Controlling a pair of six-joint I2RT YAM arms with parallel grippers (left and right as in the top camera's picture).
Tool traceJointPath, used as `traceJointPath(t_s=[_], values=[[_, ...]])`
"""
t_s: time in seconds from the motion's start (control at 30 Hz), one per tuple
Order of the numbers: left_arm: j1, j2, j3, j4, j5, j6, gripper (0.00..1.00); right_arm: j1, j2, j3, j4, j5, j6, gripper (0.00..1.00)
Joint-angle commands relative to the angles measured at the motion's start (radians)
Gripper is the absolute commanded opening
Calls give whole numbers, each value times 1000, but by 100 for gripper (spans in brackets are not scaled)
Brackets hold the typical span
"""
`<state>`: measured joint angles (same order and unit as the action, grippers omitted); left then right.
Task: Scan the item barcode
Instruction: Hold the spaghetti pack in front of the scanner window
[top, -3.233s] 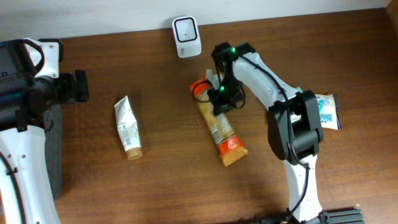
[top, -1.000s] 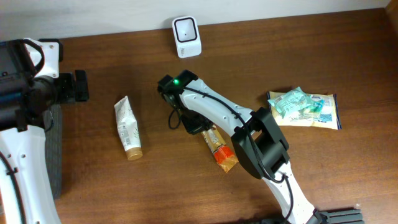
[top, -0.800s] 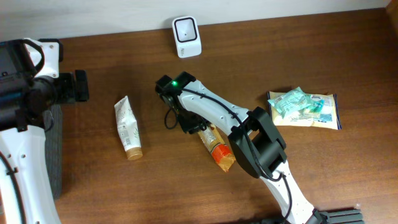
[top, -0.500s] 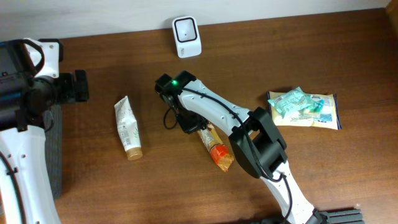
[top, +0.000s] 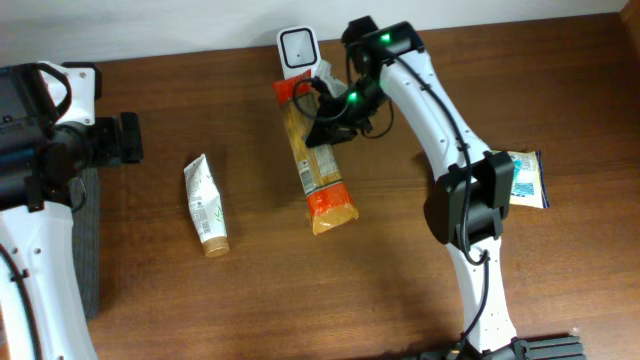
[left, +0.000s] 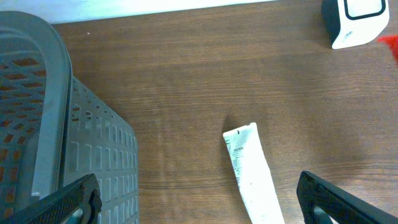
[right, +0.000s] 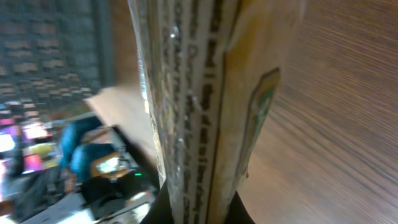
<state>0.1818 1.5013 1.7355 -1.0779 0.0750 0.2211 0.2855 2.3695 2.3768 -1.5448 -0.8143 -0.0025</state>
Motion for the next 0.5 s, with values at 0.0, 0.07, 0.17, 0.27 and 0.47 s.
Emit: traceJointPath(t_s=[0.0,0.07,0.17,0.27,0.47], values=[[3,-11,0,-1,8,13,99,-33,-48,36,-5,-288,-47,4],[3,-11,0,-2,8,13,99,-47,-48,36,-8,-342,-50,4],[3,-11,0,-2,8,13,99,-47,-71,38,-7,-357,-50,4],[3,-11,0,-1,8,13,99,-47,-113,92,-7,-354,-51,4],[3,-11,0,-1,8,13,99,-11,-152,422,6,89,-77,4]])
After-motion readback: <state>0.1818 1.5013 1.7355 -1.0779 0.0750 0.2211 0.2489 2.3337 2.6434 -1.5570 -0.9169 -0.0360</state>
